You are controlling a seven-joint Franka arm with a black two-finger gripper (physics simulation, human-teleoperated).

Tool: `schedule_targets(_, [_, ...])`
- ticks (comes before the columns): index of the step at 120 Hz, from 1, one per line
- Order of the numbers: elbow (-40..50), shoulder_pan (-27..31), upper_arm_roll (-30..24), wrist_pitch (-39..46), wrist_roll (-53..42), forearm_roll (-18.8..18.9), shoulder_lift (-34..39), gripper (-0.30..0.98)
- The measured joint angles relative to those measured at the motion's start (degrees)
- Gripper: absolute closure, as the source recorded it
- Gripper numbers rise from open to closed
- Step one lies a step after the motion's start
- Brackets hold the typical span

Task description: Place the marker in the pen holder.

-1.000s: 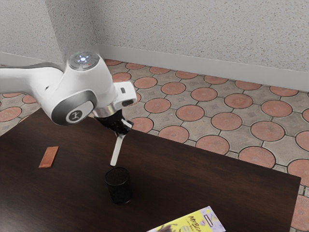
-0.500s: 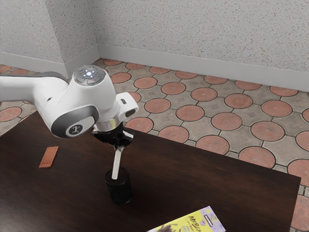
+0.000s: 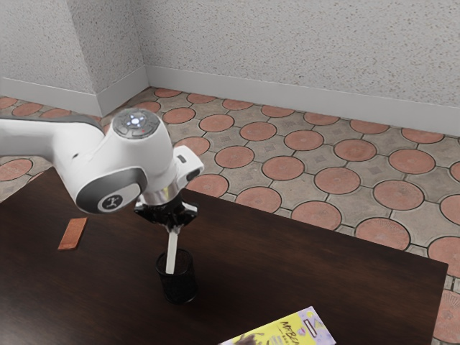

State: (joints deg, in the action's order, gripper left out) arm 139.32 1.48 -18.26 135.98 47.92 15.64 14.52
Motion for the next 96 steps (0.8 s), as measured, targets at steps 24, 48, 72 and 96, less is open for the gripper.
schedule_targets(24, [-0.04,-0.04,-0.64,-0.6,1.01,-0.86,0.04,0.35])
schedule_targets(48, [-18.94,2.36,2.12,-9.72,-0.25,-1.3,-5.33,0.14])
schedule_targets(72, [-43.24,1.67,10.64,-29.8,-10.69,-5.05,-10.36,0.05])
schedule_targets(96, [-53.31,9.72,14.68,-41.95,-20.87,-9.93,-15.42,0.02])
